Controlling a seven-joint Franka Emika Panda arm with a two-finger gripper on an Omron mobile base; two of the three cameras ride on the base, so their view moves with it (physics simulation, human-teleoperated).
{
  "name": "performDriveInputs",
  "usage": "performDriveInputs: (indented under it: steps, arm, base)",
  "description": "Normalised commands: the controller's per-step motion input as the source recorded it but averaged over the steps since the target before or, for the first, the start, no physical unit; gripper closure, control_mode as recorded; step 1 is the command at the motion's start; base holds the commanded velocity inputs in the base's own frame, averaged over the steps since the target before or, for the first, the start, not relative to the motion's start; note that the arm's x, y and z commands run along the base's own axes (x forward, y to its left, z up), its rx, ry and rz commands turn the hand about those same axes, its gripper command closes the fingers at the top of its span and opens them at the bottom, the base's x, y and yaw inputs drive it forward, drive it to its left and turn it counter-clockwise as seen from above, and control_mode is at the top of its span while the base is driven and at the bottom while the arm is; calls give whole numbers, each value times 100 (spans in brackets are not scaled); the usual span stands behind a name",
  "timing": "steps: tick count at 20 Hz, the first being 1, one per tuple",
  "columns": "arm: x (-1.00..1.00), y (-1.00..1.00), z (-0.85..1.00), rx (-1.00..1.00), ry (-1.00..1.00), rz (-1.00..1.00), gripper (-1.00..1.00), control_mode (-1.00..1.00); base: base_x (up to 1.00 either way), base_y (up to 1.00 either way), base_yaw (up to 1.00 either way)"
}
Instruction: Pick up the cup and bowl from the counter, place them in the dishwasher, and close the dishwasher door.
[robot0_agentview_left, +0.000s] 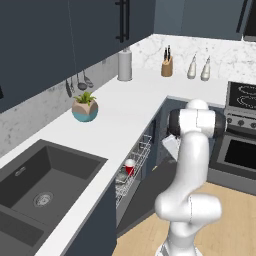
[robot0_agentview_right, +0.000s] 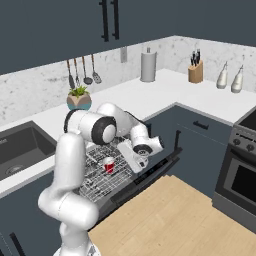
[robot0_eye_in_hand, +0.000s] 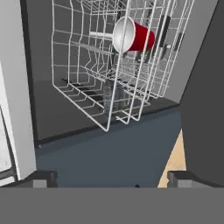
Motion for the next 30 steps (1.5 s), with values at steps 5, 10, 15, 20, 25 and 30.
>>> performDriveInputs:
  steps: [5, 10, 15, 20, 25, 30]
  arm:
    - [-100, -64, 62, 19, 0, 0, -100, -100]
    - [-97, -88, -11, 25, 12, 0, -100, -100]
    - [-85, -80, -94, 30, 2, 0, -100, -100]
    - [-47, -32, -100, 25, 0, -1, -100, -100]
    - [15, 0, -100, 28, -1, -1, -100, -100]
    - [66, 26, -100, 26, 0, -9, -100, -100]
  base:
    - [0, 0, 0]
    - [0, 0, 0]
    - [0, 0, 0]
    - [0, 0, 0]
    - [0, 0, 0]
    - [0, 0, 0]
